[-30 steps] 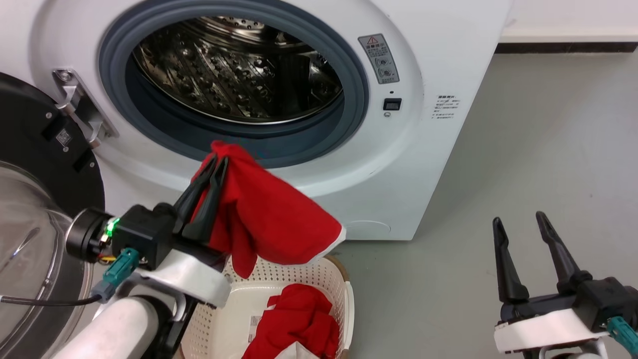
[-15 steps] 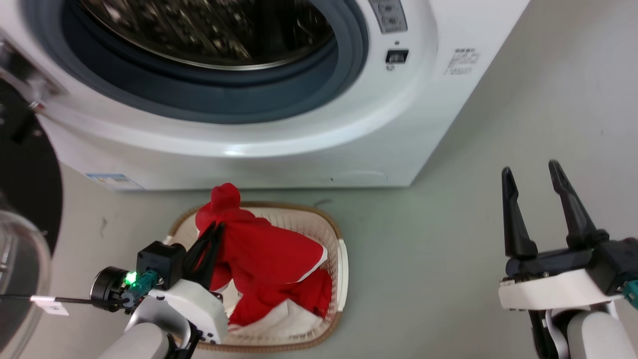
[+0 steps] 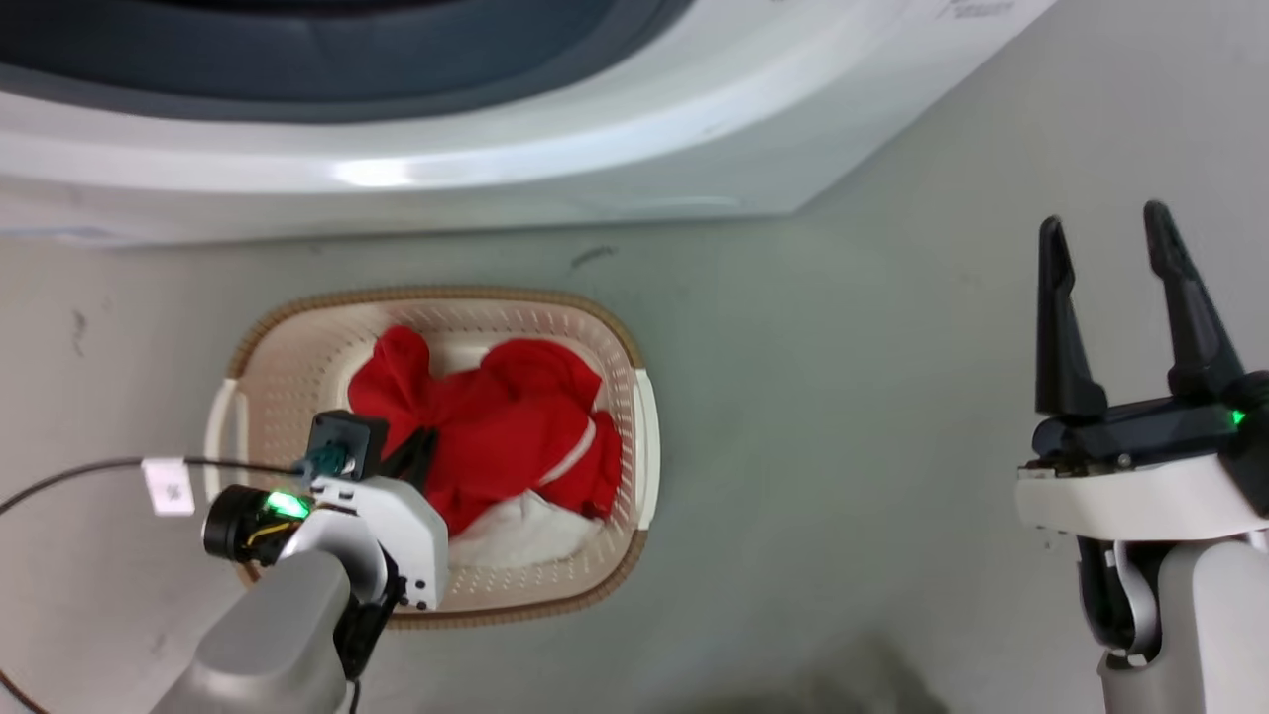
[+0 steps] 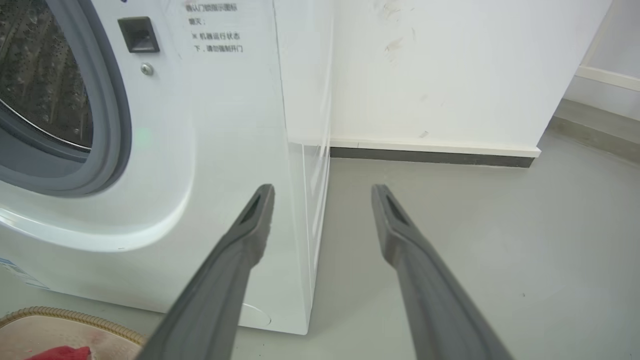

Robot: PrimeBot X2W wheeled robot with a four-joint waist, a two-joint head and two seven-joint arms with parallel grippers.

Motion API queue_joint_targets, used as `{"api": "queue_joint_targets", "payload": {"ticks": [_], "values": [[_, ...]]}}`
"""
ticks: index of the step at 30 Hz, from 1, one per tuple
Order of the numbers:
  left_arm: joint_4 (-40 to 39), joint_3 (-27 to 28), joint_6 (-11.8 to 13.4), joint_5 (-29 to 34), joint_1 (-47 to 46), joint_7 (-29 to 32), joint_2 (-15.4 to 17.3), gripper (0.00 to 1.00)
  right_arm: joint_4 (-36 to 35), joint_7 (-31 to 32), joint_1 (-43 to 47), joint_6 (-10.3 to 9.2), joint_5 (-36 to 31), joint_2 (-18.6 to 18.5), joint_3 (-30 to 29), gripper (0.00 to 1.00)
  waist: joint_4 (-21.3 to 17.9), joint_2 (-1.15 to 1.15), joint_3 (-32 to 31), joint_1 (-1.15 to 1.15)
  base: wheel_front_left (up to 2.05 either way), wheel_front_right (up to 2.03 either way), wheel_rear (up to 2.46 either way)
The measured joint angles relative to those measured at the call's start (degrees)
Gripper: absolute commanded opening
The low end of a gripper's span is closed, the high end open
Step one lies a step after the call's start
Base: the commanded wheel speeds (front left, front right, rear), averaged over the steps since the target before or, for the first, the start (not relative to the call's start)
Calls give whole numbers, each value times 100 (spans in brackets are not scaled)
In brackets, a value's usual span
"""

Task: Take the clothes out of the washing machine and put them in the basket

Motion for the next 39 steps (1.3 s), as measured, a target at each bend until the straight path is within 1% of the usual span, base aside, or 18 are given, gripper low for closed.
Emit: {"api": "queue_joint_targets", "payload": {"ticks": [4, 10, 14, 19, 20, 21, 22, 26, 29, 35, 39], "values": [[947, -115, -202, 45, -482, 164, -210, 0, -58, 0, -114, 0, 7, 0, -43, 100, -63, 0, 394, 0, 0, 0, 0], [2009, -205, -334, 54, -1113, 402, -541, 0, -105, 0, -281, 0, 40, 0, -92, 100, -113, 0, 900, 0, 0, 0, 0], [2441, -222, -376, 33, -1344, 612, -702, 0, -126, 0, -378, 0, 63, 0, -119, 100, -139, 0, 1146, 0, 0, 0, 0], [2644, -248, -380, -12, -1447, 844, -782, 0, -130, 0, -447, 0, 96, 0, -116, 100, -173, 0, 1291, 0, 0, 0, 0], [2660, -255, -380, -12, -1461, 846, -798, 9, -127, 0, -452, 0, 97, 0, -114, 100, -176, 0, 1290, 0, 0, 0, 0], [2672, -263, -379, -12, -1469, 846, -815, 89, -120, 0, -452, 0, 97, 0, -115, 100, -177, 0, 1277, 0, 0, 0, 0], [2684, -269, -365, -10, -1471, 805, -827, 100, -108, 0, -452, 0, 97, 0, -114, 100, -176, 0, 1255, 0, 0, 0, 0], [2716, -355, -394, 29, -1430, 563, -877, 100, -56, 0, -447, 0, 101, 0, -108, 100, -160, 0, 1077, 0, 0, 0, 0], [2728, -415, -438, 77, -1304, 250, -913, 100, -10, 0, -398, 0, 99, 1, -110, 100, -129, 0, 856, -1, 0, 0, 0], [2737, -415, -446, 68, -943, -283, -1024, 100, 105, 0, -120, 0, 47, 1, -70, 100, -28, 0, 267, -1, 0, 0, 0], [2576, -339, -390, 45, -690, -416, -1038, 100, 177, 0, 120, 0, 3, 2, -53, 100, 61, 0, -186, -1, 0, 0, 0]]}}
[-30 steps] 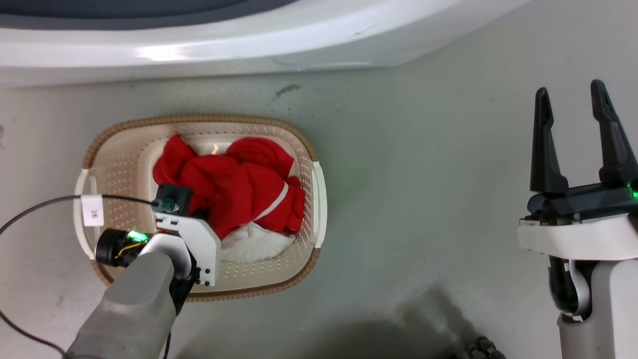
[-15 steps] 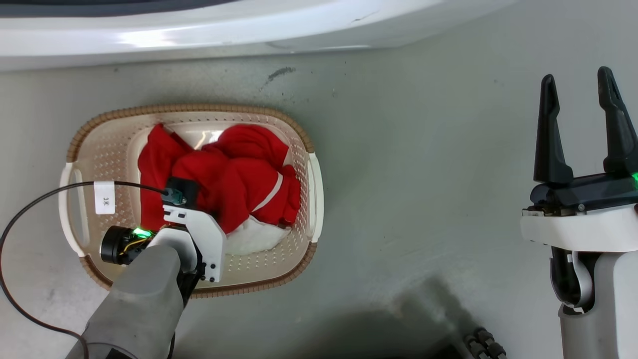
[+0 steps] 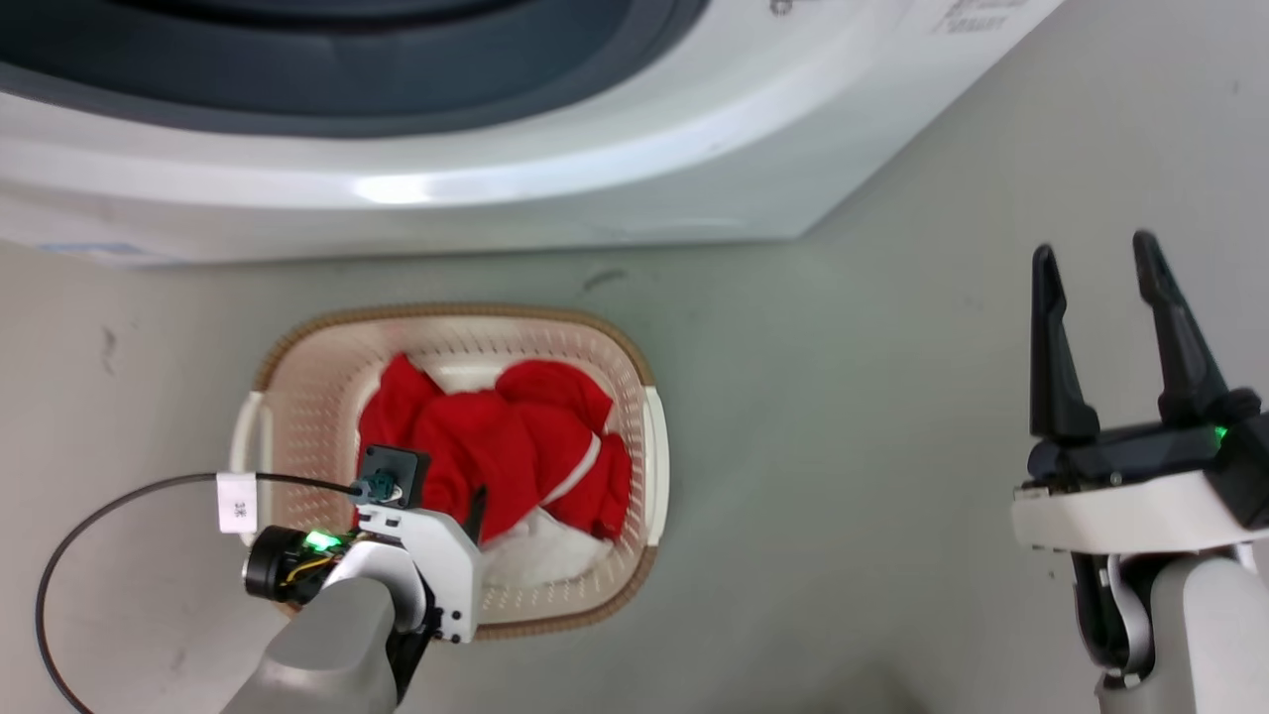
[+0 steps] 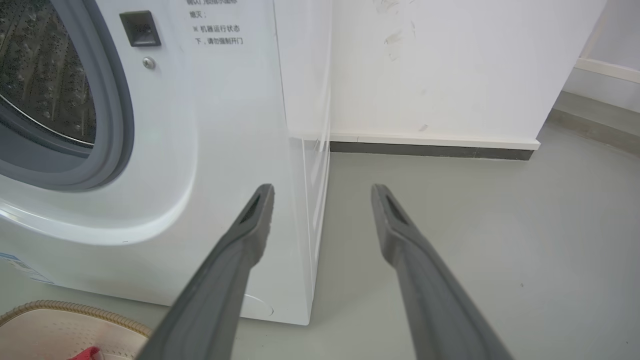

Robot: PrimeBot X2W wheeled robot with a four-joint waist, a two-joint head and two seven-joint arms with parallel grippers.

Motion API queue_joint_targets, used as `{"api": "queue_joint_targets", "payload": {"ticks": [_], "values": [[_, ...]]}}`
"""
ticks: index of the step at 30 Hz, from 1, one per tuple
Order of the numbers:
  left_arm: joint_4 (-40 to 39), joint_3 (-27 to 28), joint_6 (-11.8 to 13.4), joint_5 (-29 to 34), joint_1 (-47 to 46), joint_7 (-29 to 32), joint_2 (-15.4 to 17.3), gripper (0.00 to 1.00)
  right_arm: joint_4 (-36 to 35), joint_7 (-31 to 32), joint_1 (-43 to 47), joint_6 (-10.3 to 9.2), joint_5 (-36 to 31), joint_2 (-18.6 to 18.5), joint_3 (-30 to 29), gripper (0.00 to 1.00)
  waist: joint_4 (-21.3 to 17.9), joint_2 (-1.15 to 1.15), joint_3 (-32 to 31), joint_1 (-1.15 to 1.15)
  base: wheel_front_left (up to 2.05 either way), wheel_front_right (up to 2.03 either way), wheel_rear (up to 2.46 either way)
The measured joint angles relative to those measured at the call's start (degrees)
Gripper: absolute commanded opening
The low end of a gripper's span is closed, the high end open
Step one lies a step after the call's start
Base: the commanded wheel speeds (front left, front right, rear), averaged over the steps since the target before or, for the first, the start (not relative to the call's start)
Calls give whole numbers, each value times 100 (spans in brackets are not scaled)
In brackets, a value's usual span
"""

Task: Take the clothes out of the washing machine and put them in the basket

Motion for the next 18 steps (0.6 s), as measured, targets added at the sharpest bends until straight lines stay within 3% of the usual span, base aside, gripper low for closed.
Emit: {"api": "queue_joint_targets", "payload": {"ticks": [9, 18], "values": [[-2086, 979, 597, 483, 988, -20, 339, 100, 91, 0, 486, 0, -58, 1, -4, 100, 235, 0, -991, 0, 0, 0, 0], [-3825, 1962, 880, 1390, 2103, -19, 316, 100, 148, 0, 979, 0, -54, 1, 33, 100, 418, 0, -1851, -1, 0, 0, 0]]}}
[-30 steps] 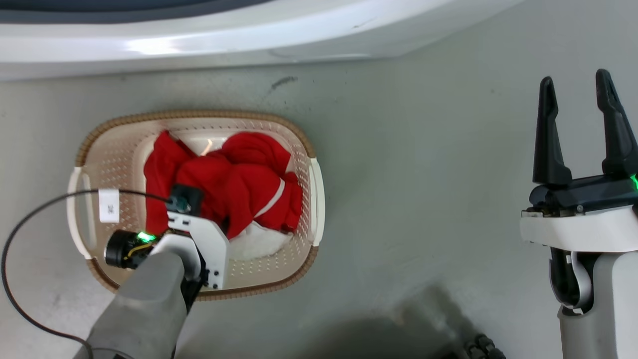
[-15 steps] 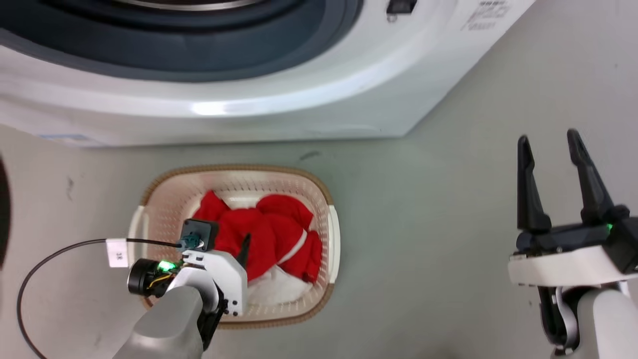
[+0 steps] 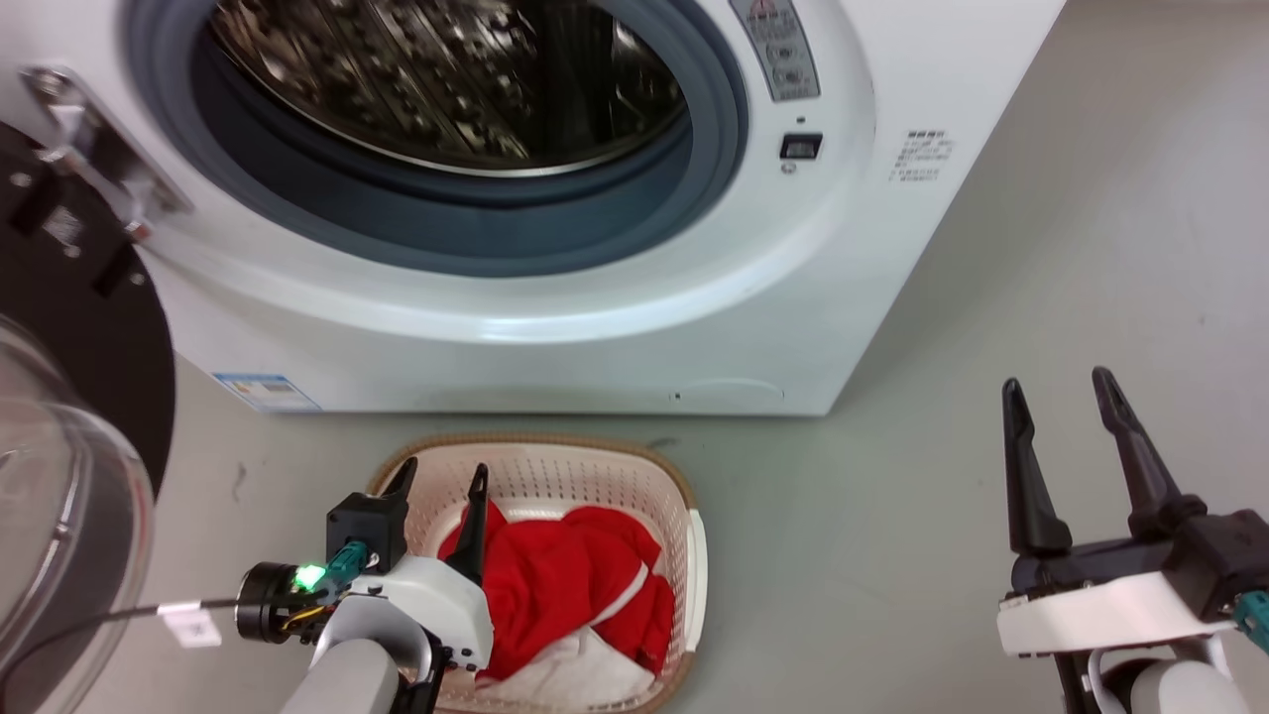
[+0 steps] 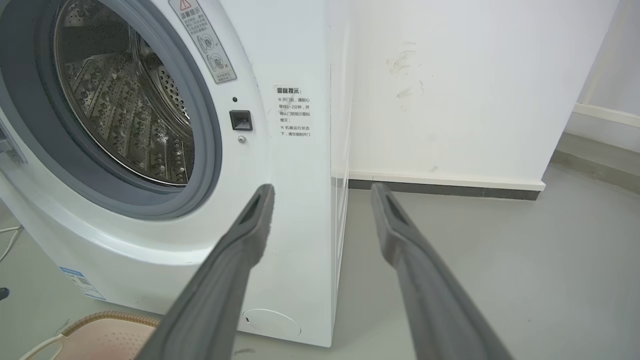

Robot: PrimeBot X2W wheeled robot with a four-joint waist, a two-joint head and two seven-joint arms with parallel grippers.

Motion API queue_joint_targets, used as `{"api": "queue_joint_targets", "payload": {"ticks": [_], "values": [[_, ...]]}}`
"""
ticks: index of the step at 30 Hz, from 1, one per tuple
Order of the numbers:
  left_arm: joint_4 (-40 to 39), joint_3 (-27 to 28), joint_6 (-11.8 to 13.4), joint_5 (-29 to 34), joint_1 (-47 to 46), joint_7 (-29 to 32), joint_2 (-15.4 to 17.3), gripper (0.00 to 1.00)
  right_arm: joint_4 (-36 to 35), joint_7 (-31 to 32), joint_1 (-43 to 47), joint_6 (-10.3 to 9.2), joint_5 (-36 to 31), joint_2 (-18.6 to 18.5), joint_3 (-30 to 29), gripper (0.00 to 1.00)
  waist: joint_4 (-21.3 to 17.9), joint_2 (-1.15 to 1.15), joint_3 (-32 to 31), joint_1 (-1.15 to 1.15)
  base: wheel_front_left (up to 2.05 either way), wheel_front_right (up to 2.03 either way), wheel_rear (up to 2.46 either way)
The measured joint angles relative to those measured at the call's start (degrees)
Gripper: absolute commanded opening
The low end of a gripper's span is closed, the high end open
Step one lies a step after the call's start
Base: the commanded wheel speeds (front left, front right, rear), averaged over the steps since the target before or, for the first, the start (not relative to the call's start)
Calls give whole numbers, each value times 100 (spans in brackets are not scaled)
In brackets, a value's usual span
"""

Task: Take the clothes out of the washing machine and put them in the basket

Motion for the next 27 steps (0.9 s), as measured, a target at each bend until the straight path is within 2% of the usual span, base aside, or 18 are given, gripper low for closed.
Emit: {"api": "queue_joint_targets", "payload": {"ticks": [8, 13, 18, 27], "values": [[-1435, 860, 261, 764, 801, 0, -216, 100, -5, 0, 269, 0, 51, 0, 25, 100, 92, 0, -567, 0, 0, 0, 0], [-2030, 1308, 344, 1120, 1228, 0, -450, 100, -22, 0, 425, 0, 98, -1, 5, 100, 112, 0, -834, 0, 0, 0, 0], [-2418, 1688, 344, 1343, 1602, 0, -688, 100, -32, 0, 569, 0, 133, -1, 5, 100, 116, 0, -1060, 0, 0, 0, 0], [-2759, 2027, 257, 1769, 2164, 0, -892, 100, -10, 0, 829, 0, 194, -1, 5, 100, 91, 0, -1380, 0, 0, 0, 0]]}}
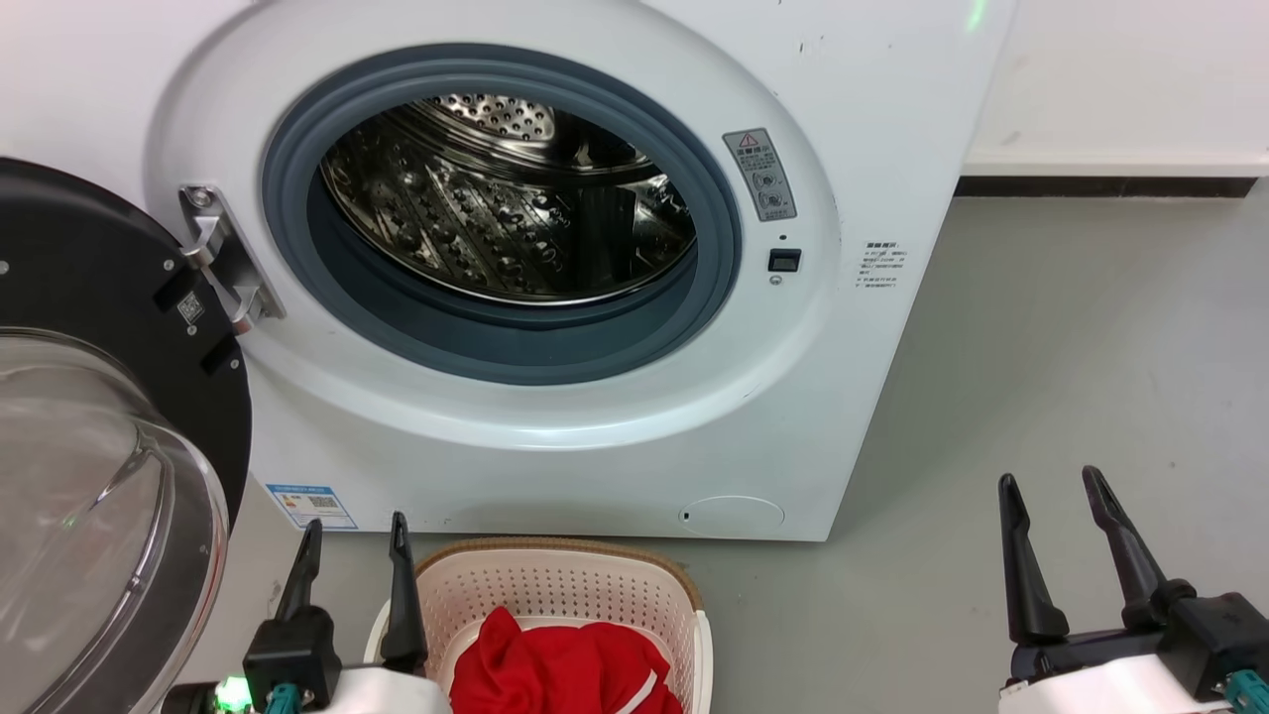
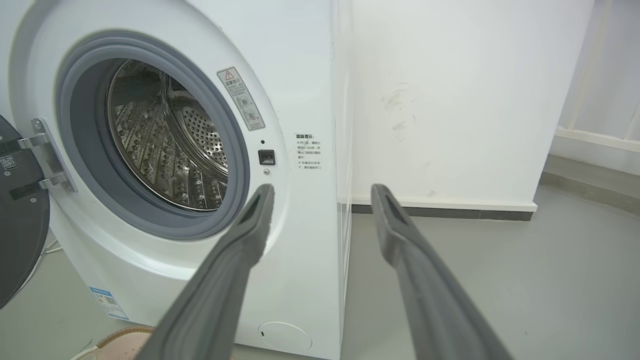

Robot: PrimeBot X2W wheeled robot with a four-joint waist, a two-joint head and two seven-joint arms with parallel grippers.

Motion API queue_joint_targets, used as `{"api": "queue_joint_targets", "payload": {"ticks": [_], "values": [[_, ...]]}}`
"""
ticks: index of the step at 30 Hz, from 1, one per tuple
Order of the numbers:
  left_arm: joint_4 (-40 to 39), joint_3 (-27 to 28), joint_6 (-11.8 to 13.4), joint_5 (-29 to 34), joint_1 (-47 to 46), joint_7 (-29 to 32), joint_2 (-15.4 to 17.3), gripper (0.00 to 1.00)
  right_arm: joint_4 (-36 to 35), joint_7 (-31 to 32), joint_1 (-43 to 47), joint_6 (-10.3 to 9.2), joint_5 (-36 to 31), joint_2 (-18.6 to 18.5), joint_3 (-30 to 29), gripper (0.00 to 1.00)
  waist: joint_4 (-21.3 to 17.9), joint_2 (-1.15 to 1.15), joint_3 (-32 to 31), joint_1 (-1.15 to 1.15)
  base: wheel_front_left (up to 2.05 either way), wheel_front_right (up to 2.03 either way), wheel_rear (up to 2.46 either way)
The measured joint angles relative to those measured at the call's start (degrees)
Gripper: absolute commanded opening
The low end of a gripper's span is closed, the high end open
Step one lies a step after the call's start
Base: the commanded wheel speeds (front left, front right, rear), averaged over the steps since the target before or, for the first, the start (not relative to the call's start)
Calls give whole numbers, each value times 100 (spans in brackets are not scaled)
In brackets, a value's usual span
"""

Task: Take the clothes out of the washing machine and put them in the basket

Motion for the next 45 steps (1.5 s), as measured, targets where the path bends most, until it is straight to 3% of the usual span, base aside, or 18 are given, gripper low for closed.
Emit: {"api": "queue_joint_targets", "payload": {"ticks": [27, 28, 34, 45], "values": [[-110, 221, -219, 318, 244, 0, -149, 100, 60, 0, 206, 0, 36, 0, 76, 100, -11, 0, -125, 1, 0, 0, 0], [-99, 221, -218, 327, 245, 0, -151, 0, 69, 0, 207, 0, 36, 0, 76, 0, -12, 0, -126, 1, 0, 0, 0], [215, 202, -233, 268, 313, 51, -168, 0, 366, 43, 232, 0, 58, 1, 86, 0, -12, 0, -126, 1, 0, 0, 0], [333, 319, -388, -1011, 210, 368, -169, 0, 538, 261, 174, 0, 1400, -43, 97, 0, -15, 0, -129, 1, 0, 0, 0]]}}
